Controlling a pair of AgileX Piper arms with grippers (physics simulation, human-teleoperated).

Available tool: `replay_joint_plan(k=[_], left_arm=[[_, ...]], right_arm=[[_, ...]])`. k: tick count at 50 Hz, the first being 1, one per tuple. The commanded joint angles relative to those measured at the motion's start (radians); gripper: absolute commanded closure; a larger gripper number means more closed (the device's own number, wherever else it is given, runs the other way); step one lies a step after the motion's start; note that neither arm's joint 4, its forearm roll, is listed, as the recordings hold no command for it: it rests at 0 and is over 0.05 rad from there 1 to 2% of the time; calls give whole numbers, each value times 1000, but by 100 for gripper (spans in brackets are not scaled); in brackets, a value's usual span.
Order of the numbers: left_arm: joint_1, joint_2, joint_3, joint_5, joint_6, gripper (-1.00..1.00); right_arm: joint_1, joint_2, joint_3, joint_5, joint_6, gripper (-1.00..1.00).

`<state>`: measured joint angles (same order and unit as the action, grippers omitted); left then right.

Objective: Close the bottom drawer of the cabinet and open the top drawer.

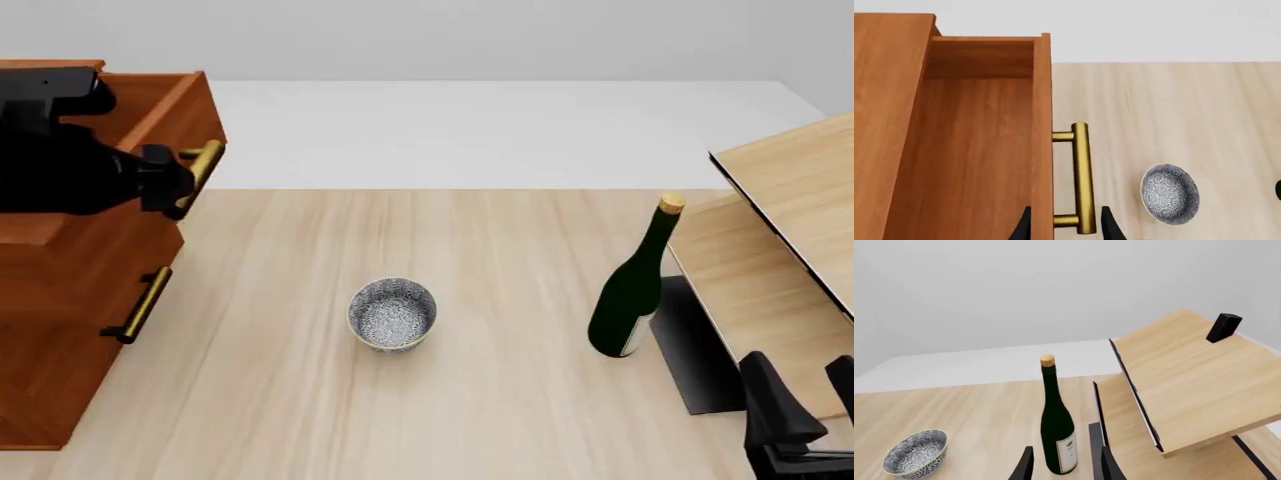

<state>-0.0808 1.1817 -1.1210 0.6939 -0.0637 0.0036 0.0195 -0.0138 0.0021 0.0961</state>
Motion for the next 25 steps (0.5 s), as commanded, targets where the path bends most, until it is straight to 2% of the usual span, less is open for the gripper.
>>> replay_joint_plan(k=[1,25], left_arm=[[-46,16,-5,-10,-26,-100],[-119,29,26,-52,-105,-100]], right_arm=[[-5,-1,1,1,2,-100],[-5,2,3,-4,2,-100]])
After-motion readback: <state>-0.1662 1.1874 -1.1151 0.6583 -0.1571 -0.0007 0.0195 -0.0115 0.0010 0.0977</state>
